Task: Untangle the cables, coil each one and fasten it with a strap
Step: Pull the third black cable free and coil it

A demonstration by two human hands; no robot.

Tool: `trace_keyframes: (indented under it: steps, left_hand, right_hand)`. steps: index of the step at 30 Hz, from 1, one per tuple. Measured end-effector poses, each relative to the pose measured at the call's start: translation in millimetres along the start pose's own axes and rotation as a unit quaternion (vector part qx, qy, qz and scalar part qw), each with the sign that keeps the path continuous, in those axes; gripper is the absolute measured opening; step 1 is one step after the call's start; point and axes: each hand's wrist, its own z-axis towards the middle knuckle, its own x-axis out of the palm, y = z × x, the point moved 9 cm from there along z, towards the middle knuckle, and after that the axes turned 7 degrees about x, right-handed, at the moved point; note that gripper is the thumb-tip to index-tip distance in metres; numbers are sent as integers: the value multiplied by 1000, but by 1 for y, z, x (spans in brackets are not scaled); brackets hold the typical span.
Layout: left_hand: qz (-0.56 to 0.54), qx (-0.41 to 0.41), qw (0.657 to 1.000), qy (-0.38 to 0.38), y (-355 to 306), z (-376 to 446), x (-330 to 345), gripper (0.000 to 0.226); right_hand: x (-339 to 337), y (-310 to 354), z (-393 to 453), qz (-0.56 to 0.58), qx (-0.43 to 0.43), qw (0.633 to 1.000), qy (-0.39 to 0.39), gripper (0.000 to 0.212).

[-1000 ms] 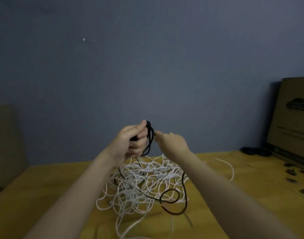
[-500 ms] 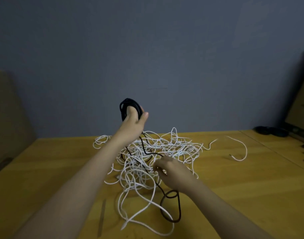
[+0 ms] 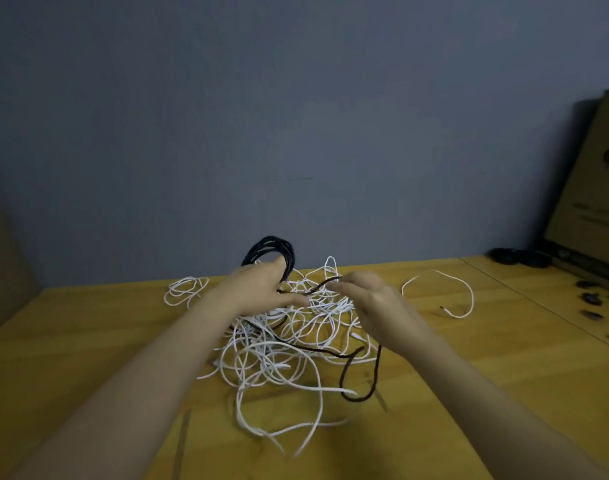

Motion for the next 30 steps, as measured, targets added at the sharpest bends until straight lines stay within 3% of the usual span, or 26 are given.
trace_keyframes:
  steps: [3,6,10,12,14,15,17,19,21,22,25,27,30]
  left_hand:
    - [10,43,998,-35,-14,1,-22,47]
    - [25,59,991,-114,-28,2,-54,46]
    - [-67,17,971,-230,-26,-3,-96,51]
    - [-102,-1,959,-263,-29,-3,-112,51]
    - [-113,-8,952,-285,-39,2,-128,50]
    - [-134,-13,944,-301,-42,5,-139,49]
    - [-188,-25,921,-340,-40,10,-164,50]
    - [-216,-35,902,-373,-34,11,-184,58]
    - [-220,-24,893,-392,-34,10,-194,56]
    - [-217,-18,894,-390,-35,9,-193,53]
    - [-210,-22,929,-302,-38,12,-164,48]
    - [-275,-29,929,-245,-34,11,-136,47]
    - [-374,-27,907,-194,-31,-1,-104,44]
  right_hand:
    - [-20,-24,6,18,101,993,-64,40]
    - [-11,-36,10,-71,135,988,-21,34]
    - [-14,-70,16,-58,259,964,23,27]
    - [-15,-78,28,-40,295,951,87,24]
    - [-39,-87,50,-31,341,936,84,23]
    - [-63,-89,67,-27,356,933,42,24]
    - [-126,-82,100,32,341,932,-120,24]
    - [-184,-54,115,145,234,912,-304,23]
    - [-203,-34,112,169,157,895,-381,22]
    - [-192,-39,112,156,180,906,-351,22]
    - [-117,-78,94,113,331,928,-128,24]
    - [-96,-84,76,192,344,910,-126,25]
    - [-74,-76,60,412,346,825,-169,24]
